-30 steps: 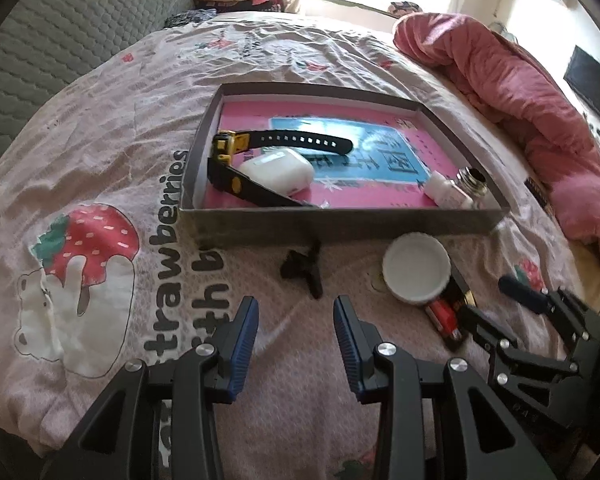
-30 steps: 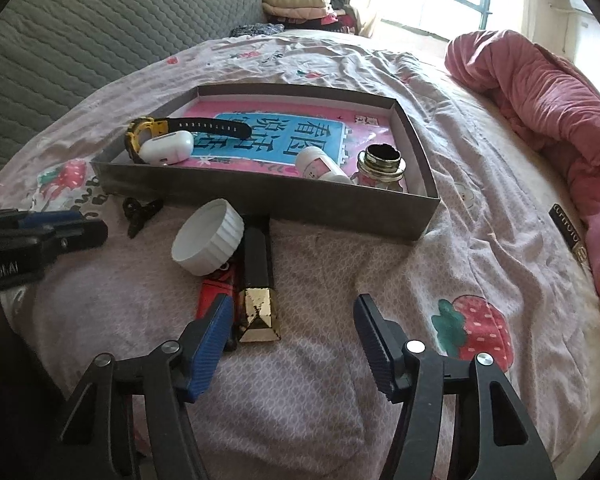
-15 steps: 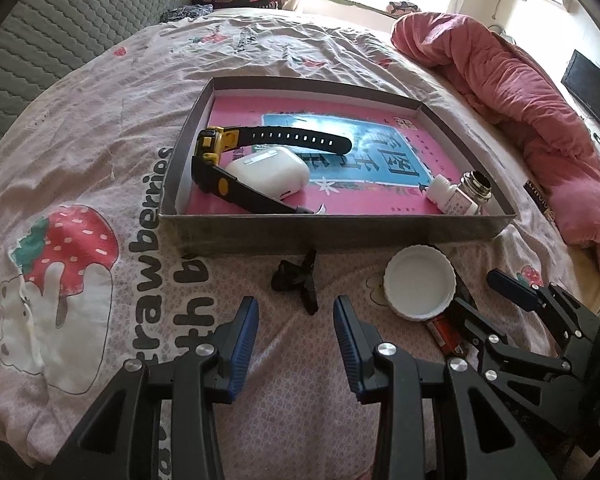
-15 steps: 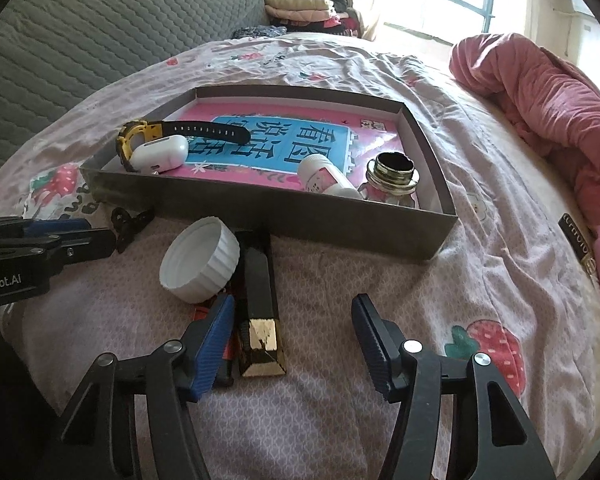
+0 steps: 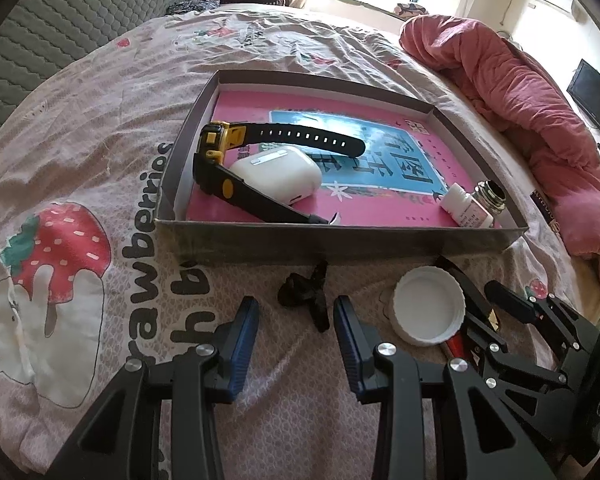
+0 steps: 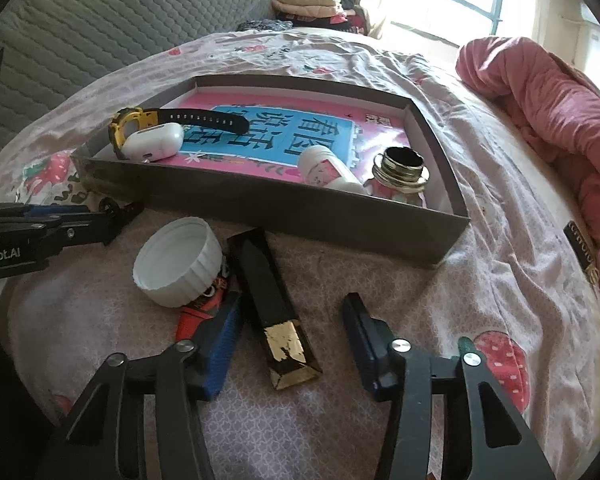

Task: Organize rigid objects
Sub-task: 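Close right gripper on the black-and-gold tube while left gripper approaches the black clip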

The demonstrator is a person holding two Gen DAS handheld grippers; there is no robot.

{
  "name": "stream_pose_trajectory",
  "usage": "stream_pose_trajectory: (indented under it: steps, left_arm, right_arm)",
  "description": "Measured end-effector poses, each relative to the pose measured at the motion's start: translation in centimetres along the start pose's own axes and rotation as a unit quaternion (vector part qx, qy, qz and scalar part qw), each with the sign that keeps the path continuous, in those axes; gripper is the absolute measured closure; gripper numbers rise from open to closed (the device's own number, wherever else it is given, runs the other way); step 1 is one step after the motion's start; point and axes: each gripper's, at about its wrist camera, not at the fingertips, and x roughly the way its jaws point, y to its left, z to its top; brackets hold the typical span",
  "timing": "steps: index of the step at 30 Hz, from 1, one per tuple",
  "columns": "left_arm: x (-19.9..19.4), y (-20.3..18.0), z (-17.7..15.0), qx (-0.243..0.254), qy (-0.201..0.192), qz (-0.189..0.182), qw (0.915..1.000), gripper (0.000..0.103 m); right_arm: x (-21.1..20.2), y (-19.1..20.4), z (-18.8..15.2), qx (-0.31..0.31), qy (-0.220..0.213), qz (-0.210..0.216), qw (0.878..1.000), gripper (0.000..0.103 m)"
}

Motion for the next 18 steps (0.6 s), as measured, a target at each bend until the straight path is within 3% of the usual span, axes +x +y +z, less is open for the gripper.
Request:
stream_pose_trajectory:
  steps: [18]
  left_arm:
    - [1.3,-0.1,0.4,0.007,0.005,0.007,0.9999,0.064]
  right_arm:
    - [0.4,-0.3,0.0,0.001,-0.005,0.005,1.000,0.060]
